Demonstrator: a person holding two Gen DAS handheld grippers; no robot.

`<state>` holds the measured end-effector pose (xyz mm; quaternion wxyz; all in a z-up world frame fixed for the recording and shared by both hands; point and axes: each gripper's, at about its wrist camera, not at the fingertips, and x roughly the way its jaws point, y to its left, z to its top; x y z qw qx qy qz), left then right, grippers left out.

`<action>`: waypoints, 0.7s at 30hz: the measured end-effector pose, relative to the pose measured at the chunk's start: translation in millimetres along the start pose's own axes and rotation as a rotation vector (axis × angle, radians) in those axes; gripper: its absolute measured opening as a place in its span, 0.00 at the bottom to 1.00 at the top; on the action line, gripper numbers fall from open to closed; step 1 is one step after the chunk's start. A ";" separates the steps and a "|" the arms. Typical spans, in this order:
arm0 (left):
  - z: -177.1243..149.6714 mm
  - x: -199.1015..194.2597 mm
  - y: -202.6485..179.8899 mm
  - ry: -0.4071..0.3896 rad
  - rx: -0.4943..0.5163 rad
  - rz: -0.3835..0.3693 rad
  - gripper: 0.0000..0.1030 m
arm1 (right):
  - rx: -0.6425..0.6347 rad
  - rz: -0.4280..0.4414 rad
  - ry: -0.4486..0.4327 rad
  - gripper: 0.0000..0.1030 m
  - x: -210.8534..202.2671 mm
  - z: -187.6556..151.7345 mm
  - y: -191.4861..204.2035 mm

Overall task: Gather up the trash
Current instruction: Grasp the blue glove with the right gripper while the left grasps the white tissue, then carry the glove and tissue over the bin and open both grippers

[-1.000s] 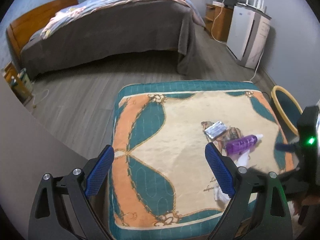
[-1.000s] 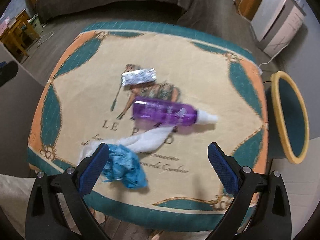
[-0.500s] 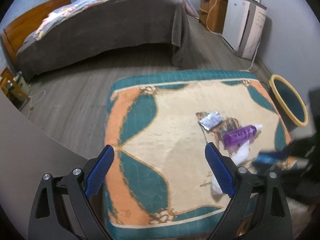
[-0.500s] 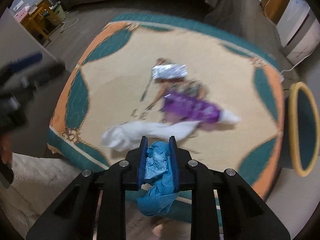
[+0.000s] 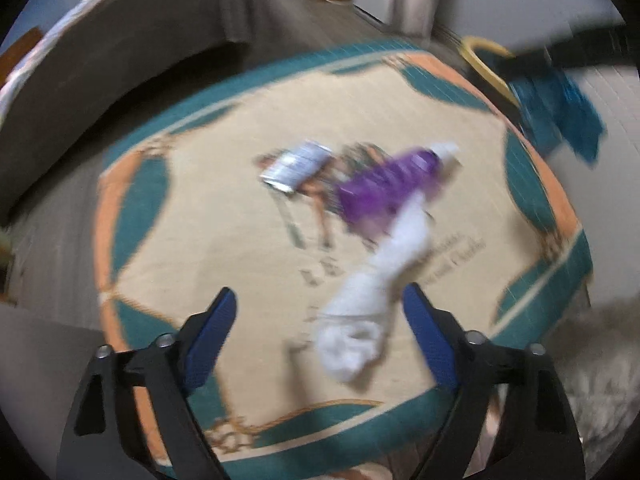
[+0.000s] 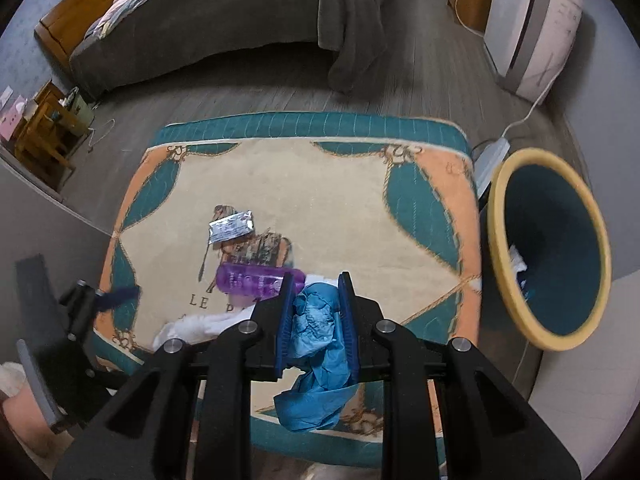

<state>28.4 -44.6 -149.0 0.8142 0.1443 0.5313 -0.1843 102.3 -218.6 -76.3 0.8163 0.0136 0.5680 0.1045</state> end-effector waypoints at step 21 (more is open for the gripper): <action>54.7 -62.1 -35.4 -0.169 0.047 -0.001 0.29 | 0.093 0.010 -0.108 0.21 -31.9 16.0 -51.8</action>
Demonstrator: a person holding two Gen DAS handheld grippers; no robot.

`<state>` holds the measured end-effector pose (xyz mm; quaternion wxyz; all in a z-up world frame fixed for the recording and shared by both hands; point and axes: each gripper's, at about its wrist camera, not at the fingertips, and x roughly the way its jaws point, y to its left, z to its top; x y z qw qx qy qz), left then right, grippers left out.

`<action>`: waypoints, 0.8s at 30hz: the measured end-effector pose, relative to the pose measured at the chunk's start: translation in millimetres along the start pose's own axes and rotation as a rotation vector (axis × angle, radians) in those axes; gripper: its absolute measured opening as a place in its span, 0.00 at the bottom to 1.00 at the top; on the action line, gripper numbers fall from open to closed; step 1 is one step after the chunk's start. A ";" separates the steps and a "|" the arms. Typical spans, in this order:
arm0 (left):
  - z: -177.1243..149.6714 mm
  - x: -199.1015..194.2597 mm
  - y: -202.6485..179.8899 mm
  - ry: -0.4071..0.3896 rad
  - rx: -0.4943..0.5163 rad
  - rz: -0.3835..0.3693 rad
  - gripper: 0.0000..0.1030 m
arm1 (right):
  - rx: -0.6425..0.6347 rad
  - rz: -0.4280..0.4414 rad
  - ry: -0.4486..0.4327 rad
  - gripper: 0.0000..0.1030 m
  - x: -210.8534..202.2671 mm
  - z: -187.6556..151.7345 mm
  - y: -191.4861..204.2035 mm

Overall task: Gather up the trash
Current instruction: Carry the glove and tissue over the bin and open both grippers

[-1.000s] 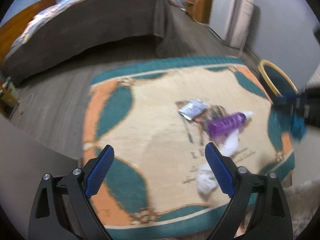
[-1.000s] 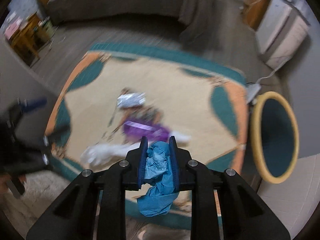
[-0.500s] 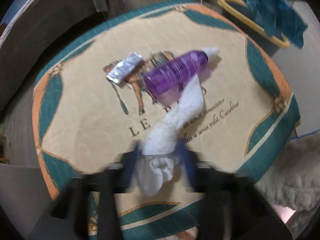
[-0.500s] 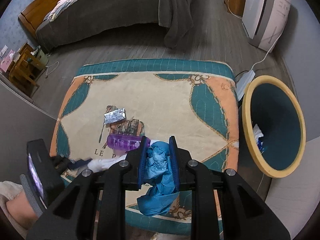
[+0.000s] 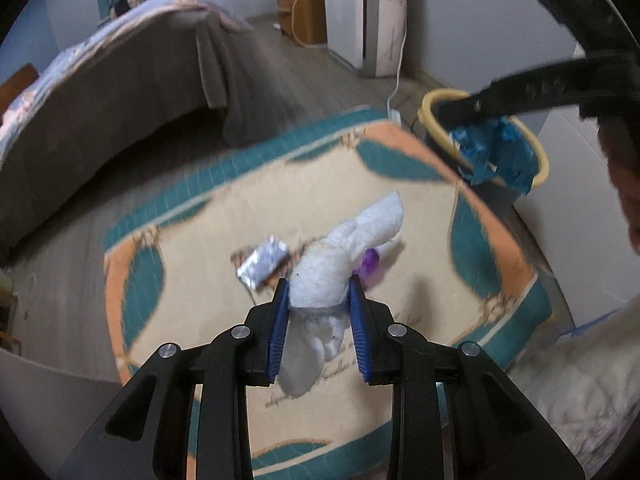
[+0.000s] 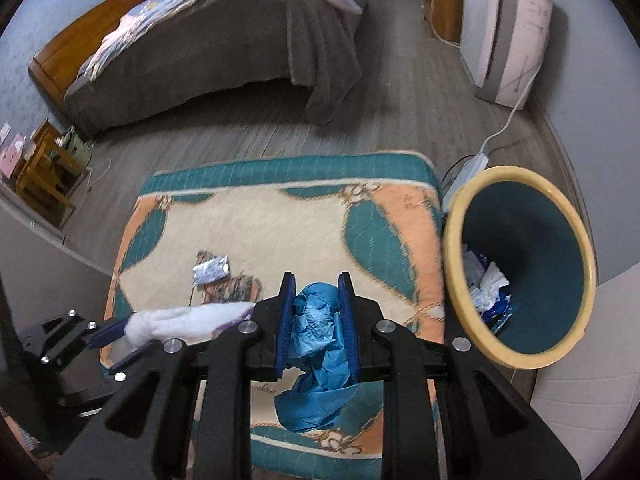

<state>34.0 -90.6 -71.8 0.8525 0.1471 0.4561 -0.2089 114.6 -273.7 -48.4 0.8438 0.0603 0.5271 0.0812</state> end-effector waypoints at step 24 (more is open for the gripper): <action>111.3 54.0 -120.3 -0.029 0.165 -0.162 0.30 | 0.321 -0.200 -0.079 0.21 -13.3 2.4 -200.7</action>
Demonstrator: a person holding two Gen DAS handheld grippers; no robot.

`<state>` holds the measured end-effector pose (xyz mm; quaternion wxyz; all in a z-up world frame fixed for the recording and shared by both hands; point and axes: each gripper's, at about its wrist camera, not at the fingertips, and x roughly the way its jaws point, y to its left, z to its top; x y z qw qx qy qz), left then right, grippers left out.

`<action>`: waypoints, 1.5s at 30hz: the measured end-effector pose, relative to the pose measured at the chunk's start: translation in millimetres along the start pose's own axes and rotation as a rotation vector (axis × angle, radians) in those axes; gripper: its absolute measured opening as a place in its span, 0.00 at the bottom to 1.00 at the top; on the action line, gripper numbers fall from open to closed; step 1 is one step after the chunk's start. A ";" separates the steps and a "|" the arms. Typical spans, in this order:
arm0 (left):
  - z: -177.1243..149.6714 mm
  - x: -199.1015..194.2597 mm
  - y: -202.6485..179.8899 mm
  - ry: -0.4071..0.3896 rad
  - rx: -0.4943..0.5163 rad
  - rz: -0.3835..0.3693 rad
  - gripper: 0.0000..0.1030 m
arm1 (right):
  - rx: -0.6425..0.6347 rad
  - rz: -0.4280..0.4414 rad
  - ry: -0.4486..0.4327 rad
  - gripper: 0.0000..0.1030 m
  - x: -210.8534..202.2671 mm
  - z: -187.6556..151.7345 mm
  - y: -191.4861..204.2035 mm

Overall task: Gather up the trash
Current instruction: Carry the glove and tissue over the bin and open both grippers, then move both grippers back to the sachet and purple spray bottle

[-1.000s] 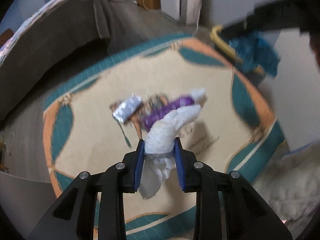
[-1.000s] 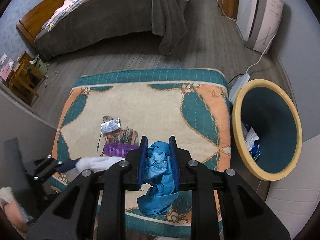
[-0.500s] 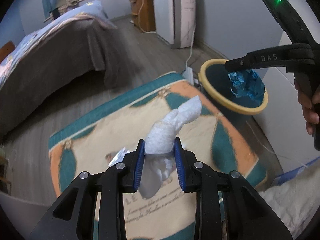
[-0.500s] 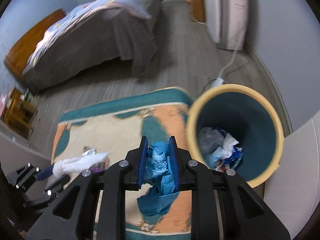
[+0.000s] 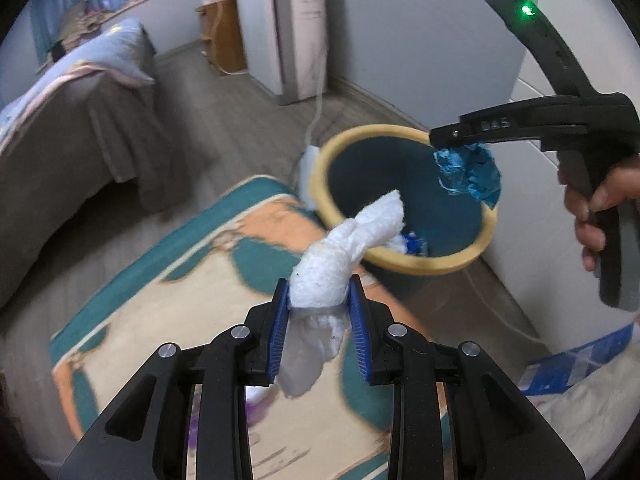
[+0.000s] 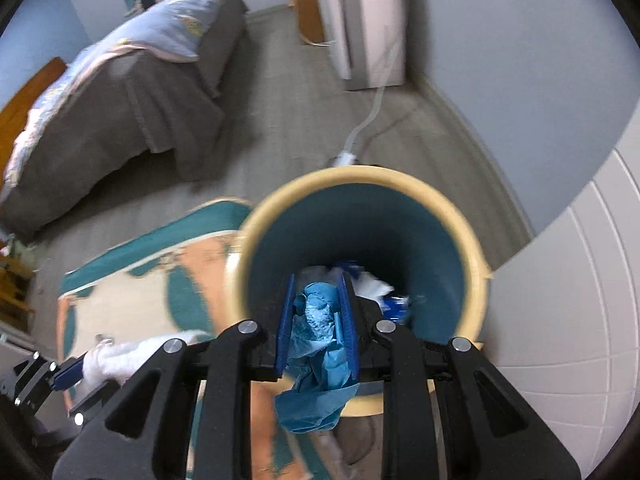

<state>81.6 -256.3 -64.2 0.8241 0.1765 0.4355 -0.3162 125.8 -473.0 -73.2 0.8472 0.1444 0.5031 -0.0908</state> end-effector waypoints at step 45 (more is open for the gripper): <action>-127.8 -60.9 224.2 0.037 -0.304 0.294 0.81 | -0.097 0.195 0.324 0.77 53.4 -99.5 211.8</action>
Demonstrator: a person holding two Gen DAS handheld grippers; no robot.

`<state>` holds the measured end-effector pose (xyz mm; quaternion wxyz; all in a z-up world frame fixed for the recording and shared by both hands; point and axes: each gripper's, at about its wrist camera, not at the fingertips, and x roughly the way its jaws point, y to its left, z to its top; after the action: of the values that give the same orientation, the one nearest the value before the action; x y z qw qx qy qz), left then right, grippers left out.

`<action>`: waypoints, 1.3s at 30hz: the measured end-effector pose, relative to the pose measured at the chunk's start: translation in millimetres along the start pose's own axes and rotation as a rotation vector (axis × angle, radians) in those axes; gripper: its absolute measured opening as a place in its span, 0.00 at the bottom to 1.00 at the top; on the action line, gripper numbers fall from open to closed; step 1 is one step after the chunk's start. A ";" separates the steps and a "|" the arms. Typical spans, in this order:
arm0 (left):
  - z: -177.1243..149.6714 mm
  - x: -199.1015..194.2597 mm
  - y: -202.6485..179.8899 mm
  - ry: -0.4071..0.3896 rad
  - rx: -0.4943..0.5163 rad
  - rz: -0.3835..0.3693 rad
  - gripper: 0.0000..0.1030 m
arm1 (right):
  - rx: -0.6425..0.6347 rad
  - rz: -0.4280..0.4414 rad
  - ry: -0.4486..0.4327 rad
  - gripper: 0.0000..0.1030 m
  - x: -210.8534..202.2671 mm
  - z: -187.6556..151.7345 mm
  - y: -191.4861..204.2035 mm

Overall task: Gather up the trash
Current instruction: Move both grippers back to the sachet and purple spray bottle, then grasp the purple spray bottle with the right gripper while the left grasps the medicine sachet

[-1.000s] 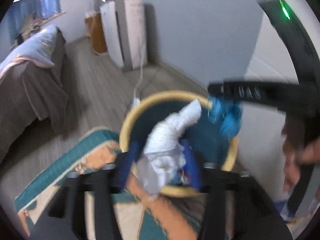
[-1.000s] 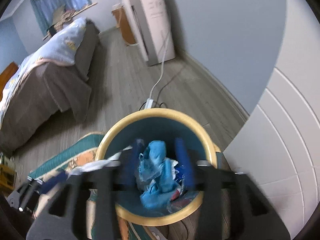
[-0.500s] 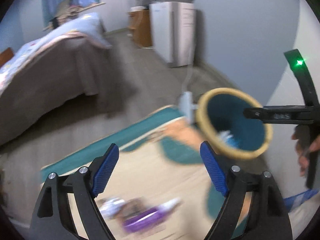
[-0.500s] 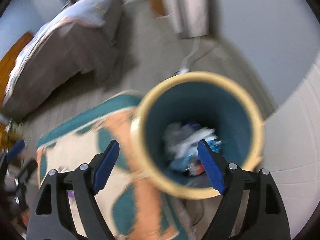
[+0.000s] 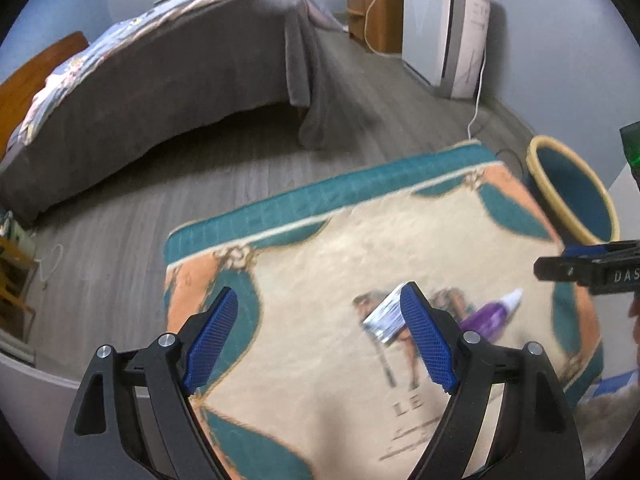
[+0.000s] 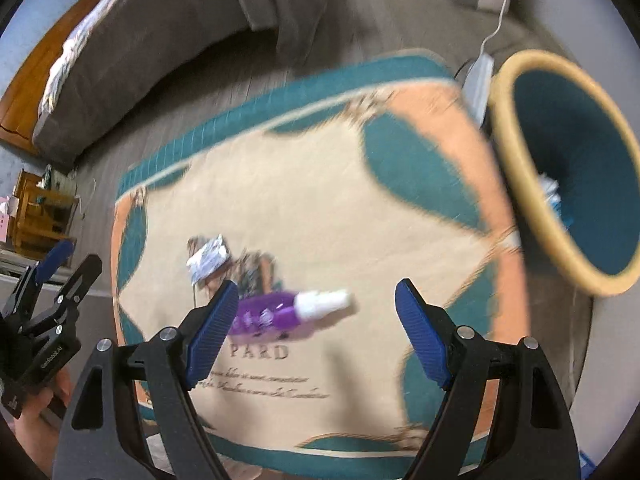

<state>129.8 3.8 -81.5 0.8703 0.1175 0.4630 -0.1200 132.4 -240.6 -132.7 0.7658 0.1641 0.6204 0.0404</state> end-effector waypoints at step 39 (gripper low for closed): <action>-29.7 91.4 -70.2 0.161 0.272 -0.175 0.26 | 0.051 0.044 0.020 0.19 27.5 22.9 8.8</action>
<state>134.0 -62.3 -180.5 0.7928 0.2024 0.5191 -0.2471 162.0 -229.6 -151.8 0.7541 0.1969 0.6251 0.0428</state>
